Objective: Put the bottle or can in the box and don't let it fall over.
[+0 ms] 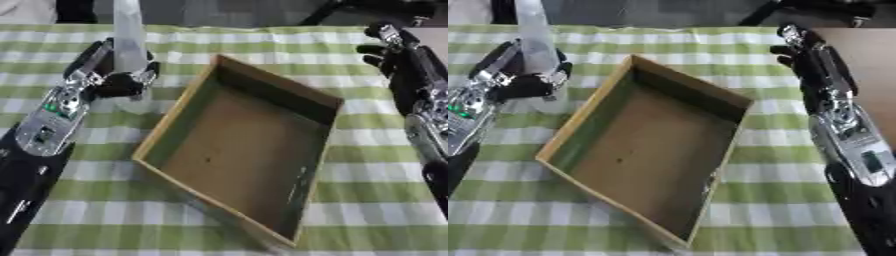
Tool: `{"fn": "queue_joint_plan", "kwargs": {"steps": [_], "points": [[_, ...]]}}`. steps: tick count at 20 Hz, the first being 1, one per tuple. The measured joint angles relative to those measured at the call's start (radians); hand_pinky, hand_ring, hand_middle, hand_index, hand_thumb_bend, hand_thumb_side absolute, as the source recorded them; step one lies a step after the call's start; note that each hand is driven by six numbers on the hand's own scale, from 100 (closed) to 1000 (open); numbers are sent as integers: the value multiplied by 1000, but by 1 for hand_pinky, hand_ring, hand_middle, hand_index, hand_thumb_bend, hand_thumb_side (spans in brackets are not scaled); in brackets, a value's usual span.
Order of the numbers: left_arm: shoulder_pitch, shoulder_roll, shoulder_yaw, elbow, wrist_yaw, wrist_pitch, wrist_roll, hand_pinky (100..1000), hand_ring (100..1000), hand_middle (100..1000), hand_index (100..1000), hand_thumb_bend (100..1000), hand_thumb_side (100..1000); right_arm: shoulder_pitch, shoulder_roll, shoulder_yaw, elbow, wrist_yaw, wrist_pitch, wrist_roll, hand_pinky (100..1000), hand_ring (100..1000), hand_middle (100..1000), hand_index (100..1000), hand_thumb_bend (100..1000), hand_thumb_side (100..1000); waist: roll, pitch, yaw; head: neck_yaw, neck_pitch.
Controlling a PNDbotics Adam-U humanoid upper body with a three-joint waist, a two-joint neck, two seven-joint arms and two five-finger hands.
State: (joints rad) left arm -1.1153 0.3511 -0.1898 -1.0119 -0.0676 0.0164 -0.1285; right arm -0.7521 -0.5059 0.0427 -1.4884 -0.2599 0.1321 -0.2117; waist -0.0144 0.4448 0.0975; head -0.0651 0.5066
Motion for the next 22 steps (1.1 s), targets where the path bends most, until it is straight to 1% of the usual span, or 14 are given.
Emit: {"fn": "queue_joint_plan", "kwargs": {"steps": [2, 3, 5, 16, 20, 22], "points": [[1, 0, 2, 1, 3, 3, 11, 919, 536, 226, 316, 100, 153, -1, 0, 0, 0, 0, 0, 0, 899, 805, 862, 863, 100, 761, 0, 0, 0, 0, 0], [1, 0, 2, 1, 5, 5, 17, 924, 535, 210, 294, 100, 152, -1, 0, 0, 0, 0, 0, 0, 899, 805, 862, 863, 100, 761, 0, 0, 0, -1, 0], [2, 0, 3, 2, 8, 11, 30, 928, 533, 213, 238, 100, 155, -1, 0, 0, 0, 0, 0, 0, 899, 804, 862, 863, 100, 761, 0, 0, 0, -3, 0], [5, 1, 3, -7, 14, 10, 78, 925, 529, 213, 228, 100, 166, -1, 1, -2, 0, 0, 0, 0, 899, 803, 860, 862, 100, 756, 0, -4, 2, -10, 1], [5, 2, 3, -28, 24, 7, 90, 928, 526, 201, 209, 100, 177, -2, 1, -2, 0, 0, 0, 0, 899, 803, 860, 862, 100, 753, 1, -25, 2, -16, 3], [5, 5, 3, -43, 37, 7, 93, 928, 526, 201, 206, 100, 181, -2, 1, -2, 0, 0, 0, 0, 899, 803, 860, 862, 100, 751, 1, -31, 2, -17, 3]]}}
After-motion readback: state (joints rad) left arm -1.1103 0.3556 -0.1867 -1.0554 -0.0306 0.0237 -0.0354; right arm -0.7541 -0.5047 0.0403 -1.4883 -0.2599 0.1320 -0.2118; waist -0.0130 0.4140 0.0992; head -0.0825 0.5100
